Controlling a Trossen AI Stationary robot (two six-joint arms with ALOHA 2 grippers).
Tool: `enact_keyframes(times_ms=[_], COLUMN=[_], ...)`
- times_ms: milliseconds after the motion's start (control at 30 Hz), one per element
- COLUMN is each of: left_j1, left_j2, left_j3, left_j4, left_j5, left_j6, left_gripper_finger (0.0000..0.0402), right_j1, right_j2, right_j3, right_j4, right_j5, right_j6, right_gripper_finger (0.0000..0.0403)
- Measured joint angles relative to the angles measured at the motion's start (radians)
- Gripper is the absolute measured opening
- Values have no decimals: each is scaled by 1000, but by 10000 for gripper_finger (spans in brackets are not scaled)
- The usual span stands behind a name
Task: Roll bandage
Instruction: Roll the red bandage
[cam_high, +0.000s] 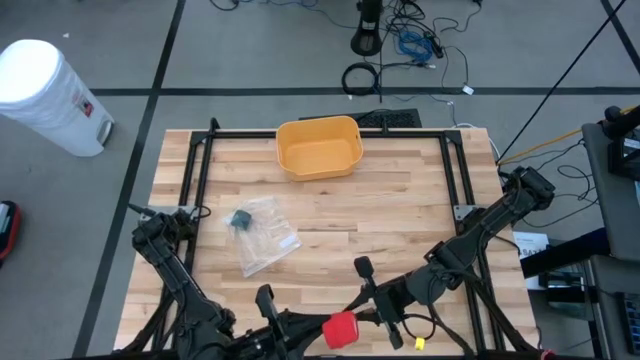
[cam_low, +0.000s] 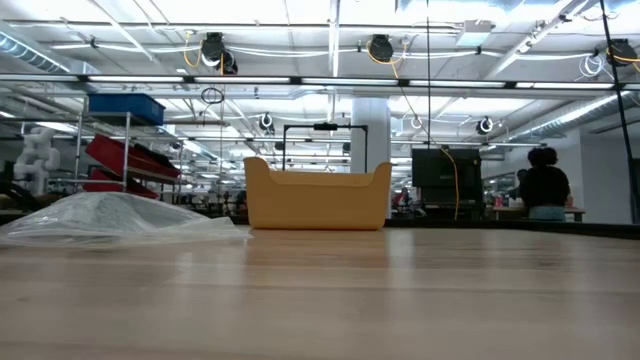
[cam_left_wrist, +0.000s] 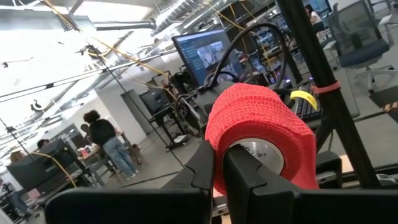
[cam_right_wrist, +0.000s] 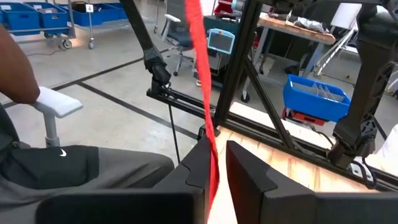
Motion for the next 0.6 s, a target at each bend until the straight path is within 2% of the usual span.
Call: enact_keyframes(times_ms=[300,433,600], left_j1=[-4,-7,-15], left_j2=[0,0,0], left_j3=[0,0,-1], left_j4=[-69,-192,-290], left_j5=[-98,-136,-107], left_j6=[-14,-114,-241], left_gripper_finger=[20,20,20], right_j1=[20,39,66], right_j2=[-35,-68,-96], right_j3=[0,0,0], right_j4=[-106,-130,-205], right_j5=[-4,-3,3], right_j6=[12,22,-9], right_gripper_finger=[67,71,71])
